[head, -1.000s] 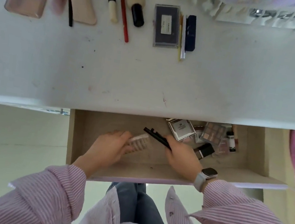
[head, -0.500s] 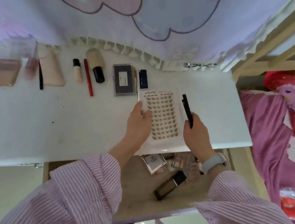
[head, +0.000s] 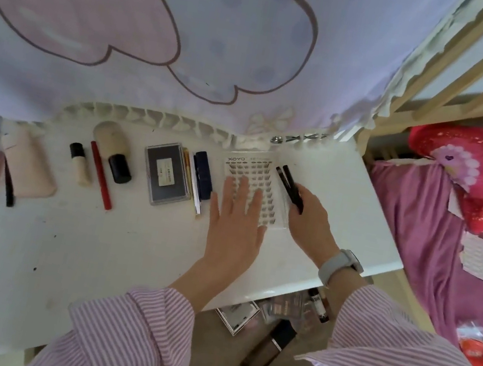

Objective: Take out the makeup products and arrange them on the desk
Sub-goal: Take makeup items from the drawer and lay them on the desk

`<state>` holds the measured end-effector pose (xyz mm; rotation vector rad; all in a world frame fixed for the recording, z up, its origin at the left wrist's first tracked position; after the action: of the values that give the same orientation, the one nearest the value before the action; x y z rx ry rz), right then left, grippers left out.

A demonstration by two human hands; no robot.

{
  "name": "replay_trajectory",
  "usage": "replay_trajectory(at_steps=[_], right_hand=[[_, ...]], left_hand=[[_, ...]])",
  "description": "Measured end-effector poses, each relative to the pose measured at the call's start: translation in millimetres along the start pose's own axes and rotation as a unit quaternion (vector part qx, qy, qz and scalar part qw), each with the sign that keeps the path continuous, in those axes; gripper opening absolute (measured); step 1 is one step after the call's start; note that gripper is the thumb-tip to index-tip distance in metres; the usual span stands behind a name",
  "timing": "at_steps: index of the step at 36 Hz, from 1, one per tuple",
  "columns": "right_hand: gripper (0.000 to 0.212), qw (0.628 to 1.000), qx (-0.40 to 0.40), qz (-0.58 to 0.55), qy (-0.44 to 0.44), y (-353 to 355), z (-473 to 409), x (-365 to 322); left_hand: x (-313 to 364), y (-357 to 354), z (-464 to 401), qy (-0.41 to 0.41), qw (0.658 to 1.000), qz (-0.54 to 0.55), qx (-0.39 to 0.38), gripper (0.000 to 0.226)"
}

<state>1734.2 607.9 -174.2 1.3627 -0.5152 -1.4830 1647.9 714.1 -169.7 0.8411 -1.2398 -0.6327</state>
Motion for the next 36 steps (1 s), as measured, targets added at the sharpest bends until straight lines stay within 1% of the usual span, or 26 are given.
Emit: replay_trajectory(at_steps=[2,4,8,11,17,25,28,31,33,34,36], right_hand=[[0.046,1.000,0.014,0.006,-0.008,4.5,-4.3,2.0],[0.047,0.999,0.032,0.026,-0.006,7.9,-7.5,2.0],[0.047,0.996,0.064,0.062,0.031,5.3,-9.3,-4.3],[0.045,0.991,0.077,0.089,0.071,0.0,-5.7,-8.9],[0.045,0.990,0.056,0.089,0.097,-5.2,-4.1,-9.2],[0.045,0.994,0.050,0.052,0.084,-0.6,3.3,-4.4],[0.043,0.994,0.060,0.035,0.085,1.2,10.8,1.6],[0.036,0.990,0.099,0.002,0.101,8.5,34.0,5.4],[0.030,0.981,0.135,-0.004,0.137,14.7,62.5,7.2],[0.027,0.977,0.142,0.002,0.159,15.1,79.1,9.4],[0.023,0.974,0.123,0.020,0.188,8.4,111.1,17.8]], left_hand=[[0.5,-7.6,-1.3,-0.066,0.993,-0.098,0.018,0.062],[-4.4,-14.4,-3.5,-0.088,0.985,-0.142,0.031,0.061],[-9.1,-14.2,-7.2,-0.091,0.986,-0.127,0.066,0.050],[-8.2,-15.1,-6.3,-0.086,0.987,-0.113,0.077,0.056],[-9.9,-15.5,-6.5,-0.088,0.986,-0.109,0.090,0.058],[-3.5,-7.2,3.0,-0.081,0.990,-0.067,0.099,0.055],[3.6,-0.8,18.8,-0.092,0.988,-0.060,0.105,0.046],[13.2,3.1,47.7,-0.129,0.986,-0.013,0.107,0.043],[19.8,0.0,76.3,-0.170,0.979,0.040,0.106,0.036],[22.2,-3.3,91.9,-0.190,0.974,0.065,0.103,0.033],[25.7,-13.8,122.1,-0.226,0.966,0.101,0.079,0.029]])
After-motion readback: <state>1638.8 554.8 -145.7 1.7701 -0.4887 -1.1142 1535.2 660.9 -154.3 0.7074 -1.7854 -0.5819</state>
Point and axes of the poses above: each hand's wrist, its own z-axis away from the middle knuckle, its own y-axis out of the back of the hand, x = y × z, the point moved 7 cm from there along -z, towards the middle knuckle, and after that the axes turned 13 degrees about z, right-handed, at the moved point
